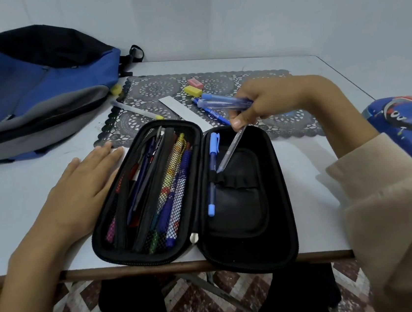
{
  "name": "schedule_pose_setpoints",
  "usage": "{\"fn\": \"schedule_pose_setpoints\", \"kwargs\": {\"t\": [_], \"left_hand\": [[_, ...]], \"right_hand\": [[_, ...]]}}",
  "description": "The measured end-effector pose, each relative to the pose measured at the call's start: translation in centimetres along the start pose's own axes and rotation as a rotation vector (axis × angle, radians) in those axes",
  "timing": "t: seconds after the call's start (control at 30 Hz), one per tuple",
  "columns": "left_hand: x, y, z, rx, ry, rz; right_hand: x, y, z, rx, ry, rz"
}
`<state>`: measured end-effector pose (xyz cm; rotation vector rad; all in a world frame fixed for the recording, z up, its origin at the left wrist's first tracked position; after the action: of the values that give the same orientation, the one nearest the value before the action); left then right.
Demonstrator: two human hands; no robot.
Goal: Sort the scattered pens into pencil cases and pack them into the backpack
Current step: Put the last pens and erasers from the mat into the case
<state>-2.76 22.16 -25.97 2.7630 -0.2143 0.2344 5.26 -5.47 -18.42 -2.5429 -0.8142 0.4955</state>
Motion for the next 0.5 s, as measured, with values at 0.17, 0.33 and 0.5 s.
{"fn": "schedule_pose_setpoints", "kwargs": {"t": [0.17,0.33,0.5], "left_hand": [[0.1,-0.2,0.0,0.009,0.000,0.009],[-0.1,0.2,-0.2,-0.018,0.008,-0.004],[-0.1,0.3,-0.2,-0.015,0.004,-0.005]], "right_hand": [[0.8,-1.5,1.0,-0.025,-0.016,-0.081],[1.0,-3.9,2.6,0.009,-0.047,-0.177],[-0.1,-2.4,-1.4,0.262,0.309,-0.111]]}}
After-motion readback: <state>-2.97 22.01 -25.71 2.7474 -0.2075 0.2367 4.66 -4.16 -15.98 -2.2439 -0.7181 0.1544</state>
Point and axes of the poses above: each hand's wrist, its own x-axis towards the middle knuckle, its own z-axis out of the palm, y = z × x, the point moved 8 cm from there along x, towards the middle knuckle, and after that the axes turned 4 degrees about -z, right-handed, at the moved point
